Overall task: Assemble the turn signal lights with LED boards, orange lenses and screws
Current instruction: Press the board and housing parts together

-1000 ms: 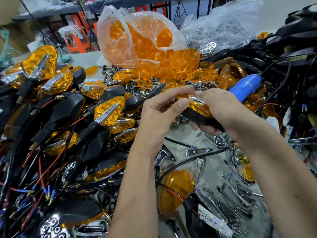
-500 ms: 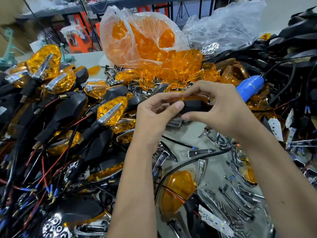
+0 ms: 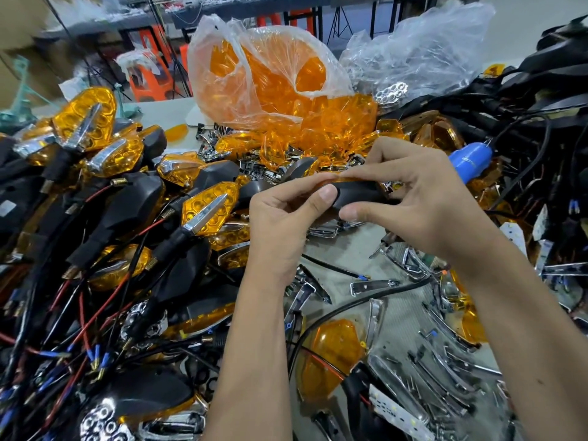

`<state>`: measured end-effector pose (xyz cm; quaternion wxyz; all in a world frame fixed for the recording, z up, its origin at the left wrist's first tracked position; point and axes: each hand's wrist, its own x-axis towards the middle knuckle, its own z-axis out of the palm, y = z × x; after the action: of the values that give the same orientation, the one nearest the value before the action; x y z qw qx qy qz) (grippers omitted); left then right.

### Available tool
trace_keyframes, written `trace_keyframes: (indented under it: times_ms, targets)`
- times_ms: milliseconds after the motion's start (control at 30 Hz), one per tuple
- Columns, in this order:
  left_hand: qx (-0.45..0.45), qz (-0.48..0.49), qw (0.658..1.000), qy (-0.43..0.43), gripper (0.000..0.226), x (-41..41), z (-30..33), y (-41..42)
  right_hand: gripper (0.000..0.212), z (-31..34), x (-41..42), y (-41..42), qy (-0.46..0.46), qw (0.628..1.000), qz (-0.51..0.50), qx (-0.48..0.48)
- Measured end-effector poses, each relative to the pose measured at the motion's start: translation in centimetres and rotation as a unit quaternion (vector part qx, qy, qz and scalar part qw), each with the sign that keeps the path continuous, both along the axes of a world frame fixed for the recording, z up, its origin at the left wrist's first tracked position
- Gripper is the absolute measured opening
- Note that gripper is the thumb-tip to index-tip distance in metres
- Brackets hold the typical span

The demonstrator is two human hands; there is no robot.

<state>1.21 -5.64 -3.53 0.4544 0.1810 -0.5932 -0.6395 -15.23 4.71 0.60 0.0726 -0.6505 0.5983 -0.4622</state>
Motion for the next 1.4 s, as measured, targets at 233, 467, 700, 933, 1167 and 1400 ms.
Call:
trace_keyframes:
  times_ms: [233, 467, 700, 933, 1167, 1400]
  targets:
    - [0.045, 0.003, 0.999, 0.005, 0.015, -0.2, 0.3, 0.3, 0.036, -0.1, 0.4, -0.3, 0.014, 1.000, -0.026, -0.007]
    - [0.171, 0.030, 0.985, -0.016, 0.036, -0.6, -0.2, 0.4, 0.048, -0.9, 0.9, -0.7, 0.077, 0.996, -0.051, 0.020]
    - [0.198, 0.037, 0.979, -0.026, 0.011, -0.9, 0.0, 0.1, 0.033, -1.9, 1.6, -1.3, 0.063, 0.995, -0.079, 0.013]
    - [0.196, 0.020, 0.978, -0.070, 0.013, -0.9, 0.0, -0.1, 0.035, -2.3, 2.0, -1.5, 0.045, 0.995, -0.086, 0.030]
    - [0.133, -0.002, 0.990, -0.057, 0.009, -0.3, 0.3, -0.1, 0.027, -2.4, 0.9, -0.9, -0.039, 0.996, -0.034, 0.067]
    - [0.066, -0.015, 0.998, -0.012, 0.009, -0.3, 0.0, 0.3, 0.026, -2.2, 0.5, -0.5, -0.104, 0.994, -0.005, 0.024]
